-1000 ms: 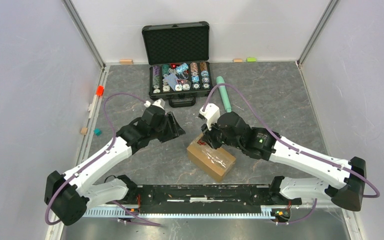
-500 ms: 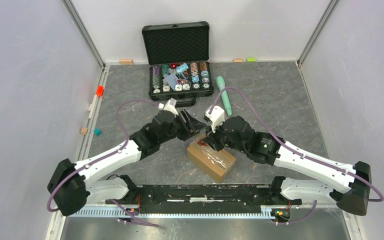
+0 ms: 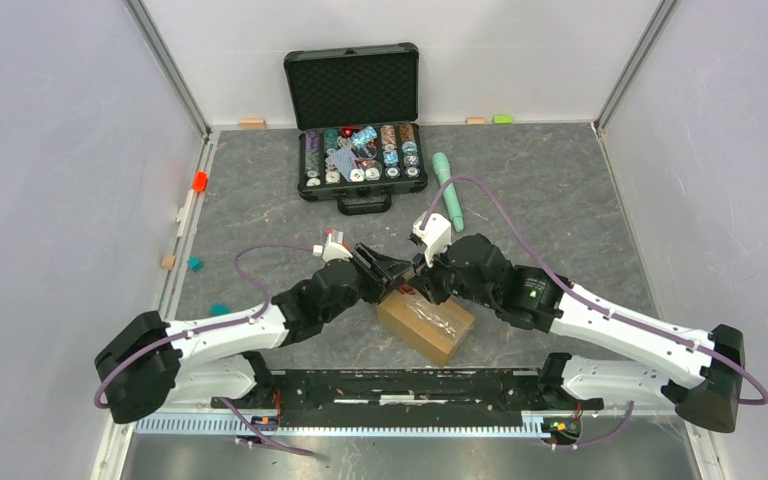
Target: Unpack the express box
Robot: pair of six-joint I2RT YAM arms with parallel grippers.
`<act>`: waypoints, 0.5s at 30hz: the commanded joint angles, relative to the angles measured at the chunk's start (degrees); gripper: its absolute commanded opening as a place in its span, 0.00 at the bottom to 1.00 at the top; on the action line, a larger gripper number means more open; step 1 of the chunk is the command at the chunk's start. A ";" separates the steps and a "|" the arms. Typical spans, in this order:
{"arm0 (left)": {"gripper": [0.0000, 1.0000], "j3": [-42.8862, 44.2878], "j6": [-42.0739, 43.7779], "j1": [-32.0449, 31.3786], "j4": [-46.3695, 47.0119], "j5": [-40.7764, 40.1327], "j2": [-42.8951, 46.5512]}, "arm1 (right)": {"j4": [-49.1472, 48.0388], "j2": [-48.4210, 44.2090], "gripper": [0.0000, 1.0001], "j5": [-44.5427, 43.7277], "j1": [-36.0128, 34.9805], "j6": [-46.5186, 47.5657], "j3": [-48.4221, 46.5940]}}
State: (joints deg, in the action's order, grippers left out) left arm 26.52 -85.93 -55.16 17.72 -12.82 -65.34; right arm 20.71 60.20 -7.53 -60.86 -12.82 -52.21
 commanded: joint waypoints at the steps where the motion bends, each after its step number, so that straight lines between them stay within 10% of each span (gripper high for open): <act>1: 0.61 -0.79 -0.71 -1.71 -17.34 -5.32 -5.00 | 2.76 0.70 0.00 0.26 -0.22 -0.30 -3.05; 15: 0.59 -1.86 4.92 -1.80 -19.66 -6.94 -7.18 | 10.24 0.09 0.00 0.01 -0.22 2.77 -8.28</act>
State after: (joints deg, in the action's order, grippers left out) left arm 28.88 -87.31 -57.12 16.27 -16.40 -68.90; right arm 27.66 61.36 -7.62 -60.86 -11.11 -56.84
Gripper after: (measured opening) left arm 0.585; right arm 0.274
